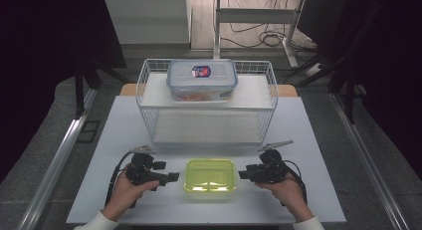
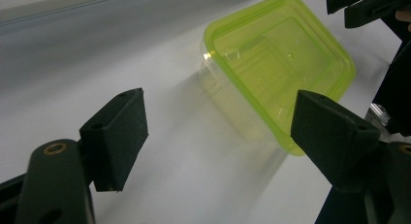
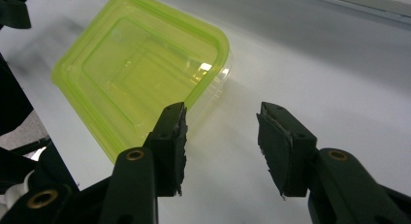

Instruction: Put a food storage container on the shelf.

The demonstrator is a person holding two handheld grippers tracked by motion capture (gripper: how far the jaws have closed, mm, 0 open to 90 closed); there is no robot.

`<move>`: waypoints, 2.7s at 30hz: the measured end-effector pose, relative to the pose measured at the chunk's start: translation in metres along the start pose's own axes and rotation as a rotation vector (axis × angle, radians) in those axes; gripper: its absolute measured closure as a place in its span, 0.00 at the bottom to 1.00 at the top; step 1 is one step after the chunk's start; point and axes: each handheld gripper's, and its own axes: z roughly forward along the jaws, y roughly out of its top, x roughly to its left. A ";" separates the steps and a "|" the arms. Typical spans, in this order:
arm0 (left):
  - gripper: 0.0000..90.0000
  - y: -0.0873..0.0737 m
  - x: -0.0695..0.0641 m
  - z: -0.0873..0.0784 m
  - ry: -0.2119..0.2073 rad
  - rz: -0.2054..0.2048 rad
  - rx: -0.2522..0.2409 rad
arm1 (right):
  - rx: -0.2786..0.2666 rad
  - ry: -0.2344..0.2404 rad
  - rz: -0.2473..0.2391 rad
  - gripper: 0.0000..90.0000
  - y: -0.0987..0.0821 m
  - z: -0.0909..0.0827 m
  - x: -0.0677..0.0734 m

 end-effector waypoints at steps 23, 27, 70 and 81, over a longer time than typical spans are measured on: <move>0.38 0.006 -0.004 0.043 -0.113 -0.103 0.062 | 0.024 0.030 0.042 0.54 0.002 0.019 0.006; 0.45 0.005 -0.005 0.047 -0.142 -0.110 0.074 | 0.022 0.053 0.057 0.56 0.002 0.023 0.006; 0.86 -0.004 -0.027 0.022 -0.045 -0.008 -0.055 | -0.063 0.054 0.023 0.88 -0.005 0.014 0.029; 0.86 0.007 -0.035 0.003 -0.041 0.036 -0.109 | -0.135 0.064 -0.020 0.88 0.006 -0.003 0.040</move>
